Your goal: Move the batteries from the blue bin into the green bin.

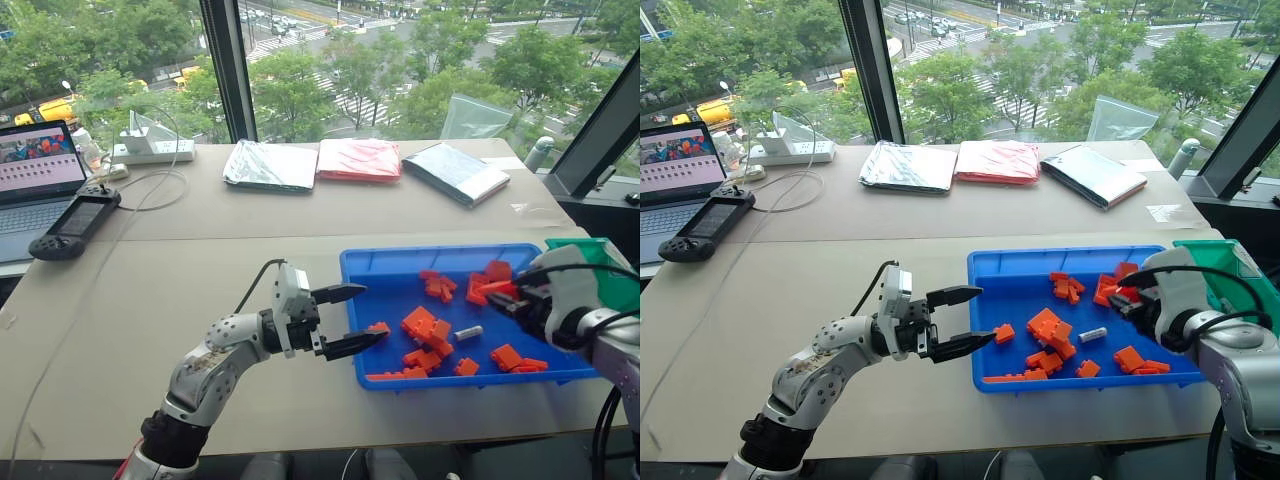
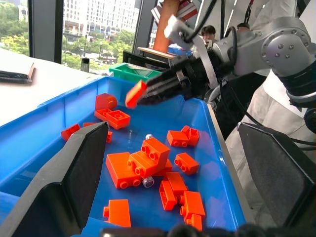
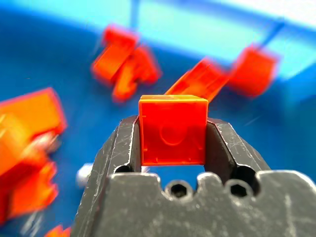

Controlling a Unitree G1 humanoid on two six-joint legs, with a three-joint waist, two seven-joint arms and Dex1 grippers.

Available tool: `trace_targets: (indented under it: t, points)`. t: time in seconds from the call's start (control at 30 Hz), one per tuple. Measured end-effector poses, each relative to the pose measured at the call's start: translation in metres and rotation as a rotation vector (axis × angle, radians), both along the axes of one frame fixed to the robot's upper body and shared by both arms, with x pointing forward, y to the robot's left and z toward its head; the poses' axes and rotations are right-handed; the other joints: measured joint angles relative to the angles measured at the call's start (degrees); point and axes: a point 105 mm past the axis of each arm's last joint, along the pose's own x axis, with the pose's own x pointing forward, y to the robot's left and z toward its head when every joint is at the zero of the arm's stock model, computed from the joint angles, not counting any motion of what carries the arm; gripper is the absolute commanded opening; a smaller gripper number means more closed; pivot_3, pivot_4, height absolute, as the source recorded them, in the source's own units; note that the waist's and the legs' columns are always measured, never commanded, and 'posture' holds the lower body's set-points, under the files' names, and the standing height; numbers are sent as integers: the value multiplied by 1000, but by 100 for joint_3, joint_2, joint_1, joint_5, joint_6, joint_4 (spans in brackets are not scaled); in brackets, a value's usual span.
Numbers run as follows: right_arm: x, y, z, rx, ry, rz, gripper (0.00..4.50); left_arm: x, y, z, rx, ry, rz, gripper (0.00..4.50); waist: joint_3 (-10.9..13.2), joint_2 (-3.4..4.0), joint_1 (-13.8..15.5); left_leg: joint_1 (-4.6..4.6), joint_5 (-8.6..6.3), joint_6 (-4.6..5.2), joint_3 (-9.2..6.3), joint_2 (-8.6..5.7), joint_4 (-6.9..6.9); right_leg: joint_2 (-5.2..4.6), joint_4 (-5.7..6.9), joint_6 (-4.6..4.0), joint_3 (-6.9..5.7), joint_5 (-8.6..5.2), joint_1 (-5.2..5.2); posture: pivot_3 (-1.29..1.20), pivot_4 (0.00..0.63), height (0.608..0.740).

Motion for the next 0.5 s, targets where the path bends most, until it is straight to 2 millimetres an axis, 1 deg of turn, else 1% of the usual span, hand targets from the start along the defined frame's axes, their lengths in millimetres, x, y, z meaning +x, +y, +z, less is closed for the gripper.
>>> trace_targets:
  t: [0.07, 0.1, 0.17, 0.2, 0.3, 0.37, 0.4, 0.5]
  points:
    - [-2, 4, -1, -7, 15, 41, 4334, 0, 0, 0, 0, 0, 0, 4500, 0, 0, -10, 0, 0, 0, 0, 0, 0, 0, 1, 0, 1, 0, 0, 0, 150, 740]
    - [-3, 6, -1, -14, 27, 73, 4469, 0, 0, 0, 1, 0, 0, 4500, 0, 0, -19, 1, 0, 0, 0, 0, 0, 0, 1, 0, 1, 0, 1, 0, 150, 740]
    - [-5, 14, 5, -22, 32, 140, 4469, 0, 0, 0, 1, 0, 1, 4500, 0, 0, -32, 1, 0, 0, -2, 0, 0, 0, 1, 0, 1, 0, 1, 0, 150, 740]
    - [-7, 21, 10, -31, 36, 194, 4469, 0, 0, 0, 0, 0, 0, 4500, 0, 0, -35, 2, 0, 0, -4, 1, 0, 1, 1, 0, 1, 0, 1, 0, 150, 740]
    - [-18, 53, 18, -37, 78, 401, 4469, 0, 0, 0, 1, 1, 0, 4500, 0, 1, -36, 2, 0, 0, -8, 4, 0, 5, 0, 0, -1, 0, 3, 0, 150, 740]
    - [-28, 69, 12, -33, 123, 498, 4469, 0, 0, 0, 2, 1, 1, 4500, 0, 0, -34, 2, 0, 0, -8, 4, 1, 4, -1, 0, -1, 0, 5, 0, 150, 740]
    - [-31, 75, 5, -24, 158, 532, 4469, 0, 0, 0, 3, 0, 1, 4500, 1, -2, -31, 2, 0, 0, -8, 2, 2, 1, -2, 1, -1, 0, 7, 0, 150, 740]
    - [-34, 78, -12, 6, 216, 537, 4469, 0, 0, -1, 3, 0, 2, 4500, 1, -3, -21, 2, 0, 0, -5, -1, 5, -3, -1, 1, 0, 0, 7, 0, 150, 740]
